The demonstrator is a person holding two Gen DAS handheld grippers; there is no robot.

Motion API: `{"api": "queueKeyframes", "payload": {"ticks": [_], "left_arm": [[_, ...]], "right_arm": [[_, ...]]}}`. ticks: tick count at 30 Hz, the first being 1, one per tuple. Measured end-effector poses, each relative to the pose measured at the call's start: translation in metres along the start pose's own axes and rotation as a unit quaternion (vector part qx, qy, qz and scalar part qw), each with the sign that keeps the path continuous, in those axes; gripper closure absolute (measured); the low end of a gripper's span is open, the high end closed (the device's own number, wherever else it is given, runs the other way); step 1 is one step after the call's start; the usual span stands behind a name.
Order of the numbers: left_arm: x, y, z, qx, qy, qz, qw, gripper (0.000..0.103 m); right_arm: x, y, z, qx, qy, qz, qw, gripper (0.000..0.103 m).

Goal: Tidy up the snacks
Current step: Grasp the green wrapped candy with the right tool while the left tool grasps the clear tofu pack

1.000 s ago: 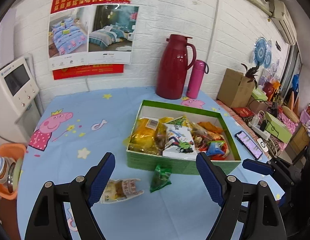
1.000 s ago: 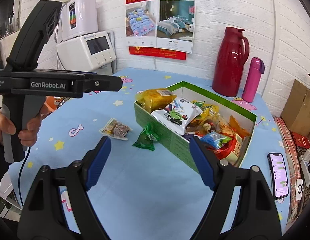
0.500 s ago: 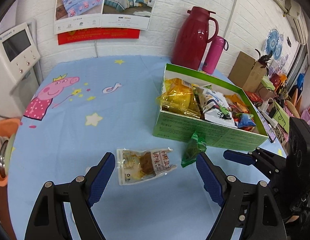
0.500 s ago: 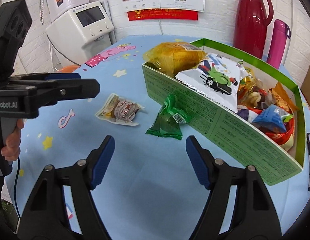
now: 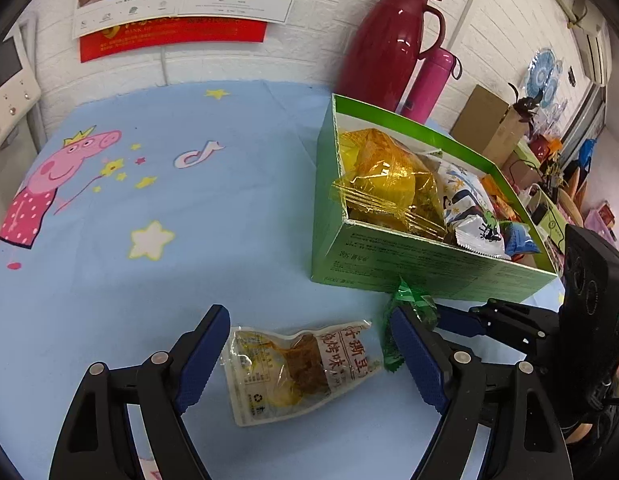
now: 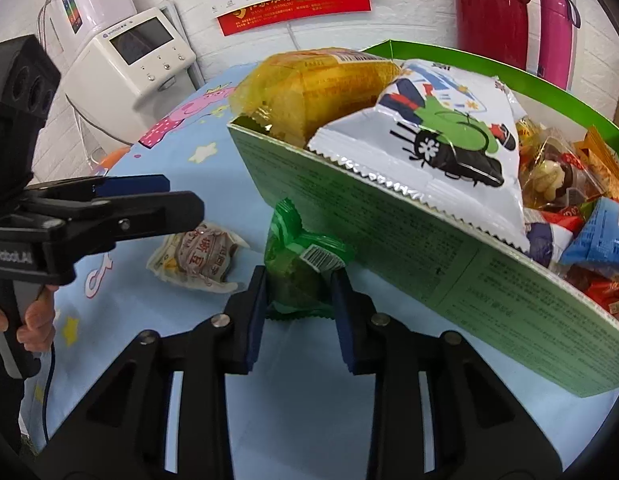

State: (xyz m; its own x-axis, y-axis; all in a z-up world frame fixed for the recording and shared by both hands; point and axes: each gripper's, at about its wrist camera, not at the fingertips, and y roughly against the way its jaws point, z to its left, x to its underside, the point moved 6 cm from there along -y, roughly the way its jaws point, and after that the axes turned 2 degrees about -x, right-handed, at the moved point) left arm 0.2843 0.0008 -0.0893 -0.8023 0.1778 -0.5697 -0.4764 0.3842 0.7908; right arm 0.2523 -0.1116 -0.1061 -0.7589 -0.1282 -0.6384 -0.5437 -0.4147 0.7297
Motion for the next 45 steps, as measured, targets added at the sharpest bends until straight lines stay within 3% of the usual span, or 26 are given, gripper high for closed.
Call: {"api": "queueKeyframes", "payload": {"ticks": [6, 11, 20, 26, 31, 36, 38, 39, 45], "left_arm": [[0.017, -0.019, -0.002, 0.021, -0.014, 0.038, 0.9990, 0.018], [0.035, -0.011, -0.012, 0.008, -0.036, 0.041, 0.9985, 0.018], [0.036, -0.013, -0.025, -0.053, -0.058, 0.030, 0.9965, 0.020], [0.008, -0.002, -0.024, -0.032, -0.063, -0.014, 0.9974, 0.020], [0.013, -0.028, -0.019, -0.011, -0.068, 0.028, 0.9972, 0.020], [0.033, -0.017, -0.027, -0.015, -0.090, 0.020, 0.9957, 0.021], [0.038, -0.015, -0.032, -0.023, -0.104, 0.019, 0.9941, 0.026], [0.039, -0.015, -0.033, -0.026, -0.109, 0.018, 0.9936, 0.030], [0.032, -0.019, -0.033, -0.035, -0.106, 0.014, 0.9937, 0.031]], "right_arm": [[0.017, 0.018, -0.007, 0.012, 0.023, 0.006, 1.000, 0.070], [0.028, 0.028, -0.016, 0.018, 0.019, 0.007, 1.000, 0.070], [0.038, 0.043, -0.006, 0.009, 0.024, 0.000, 1.000, 0.070], [0.041, 0.054, -0.008, 0.010, 0.025, -0.006, 1.000, 0.070], [0.043, 0.056, -0.008, 0.007, 0.018, -0.007, 1.000, 0.070], [0.042, 0.054, -0.009, 0.012, 0.021, -0.002, 1.000, 0.070], [0.042, 0.052, -0.008, 0.010, 0.019, -0.001, 1.000, 0.070], [0.042, 0.051, -0.007, 0.009, 0.018, -0.001, 1.000, 0.070], [0.045, 0.051, -0.002, 0.007, 0.021, 0.000, 1.000, 0.070]]}}
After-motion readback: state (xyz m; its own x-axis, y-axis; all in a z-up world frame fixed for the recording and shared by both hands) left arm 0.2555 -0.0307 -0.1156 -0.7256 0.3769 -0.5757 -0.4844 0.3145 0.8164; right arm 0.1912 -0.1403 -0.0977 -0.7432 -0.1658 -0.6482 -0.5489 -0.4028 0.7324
